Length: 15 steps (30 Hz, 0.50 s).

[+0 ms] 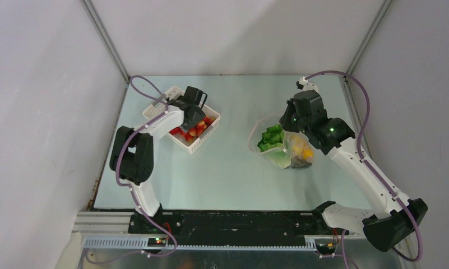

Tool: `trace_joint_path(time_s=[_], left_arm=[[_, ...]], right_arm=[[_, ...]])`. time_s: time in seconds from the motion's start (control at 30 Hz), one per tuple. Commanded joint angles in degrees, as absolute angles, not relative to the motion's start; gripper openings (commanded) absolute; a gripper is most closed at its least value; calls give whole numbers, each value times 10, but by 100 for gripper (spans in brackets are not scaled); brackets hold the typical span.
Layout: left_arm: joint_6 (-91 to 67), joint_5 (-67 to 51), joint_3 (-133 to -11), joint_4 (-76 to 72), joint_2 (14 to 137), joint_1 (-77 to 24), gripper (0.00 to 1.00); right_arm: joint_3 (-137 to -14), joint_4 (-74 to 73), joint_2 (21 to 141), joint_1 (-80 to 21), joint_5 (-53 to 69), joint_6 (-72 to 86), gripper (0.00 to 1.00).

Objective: Place the food in the zip-top bag and seal the zipper
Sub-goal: Pick up the fake fruit from the bin.

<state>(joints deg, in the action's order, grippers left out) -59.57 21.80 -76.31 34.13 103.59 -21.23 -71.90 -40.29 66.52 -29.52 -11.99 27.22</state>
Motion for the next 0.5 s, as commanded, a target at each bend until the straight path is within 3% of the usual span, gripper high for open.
trace_joint_path(time_s=[0.0, 0.47], left_arm=[[-608, 222, -780, 342, 1041, -209, 69], [-572, 226, -790, 355, 1021, -214, 47]], right_arm=[[-719, -395, 663, -296, -129, 279, 0], [-714, -392, 663, -299, -125, 284, 0]])
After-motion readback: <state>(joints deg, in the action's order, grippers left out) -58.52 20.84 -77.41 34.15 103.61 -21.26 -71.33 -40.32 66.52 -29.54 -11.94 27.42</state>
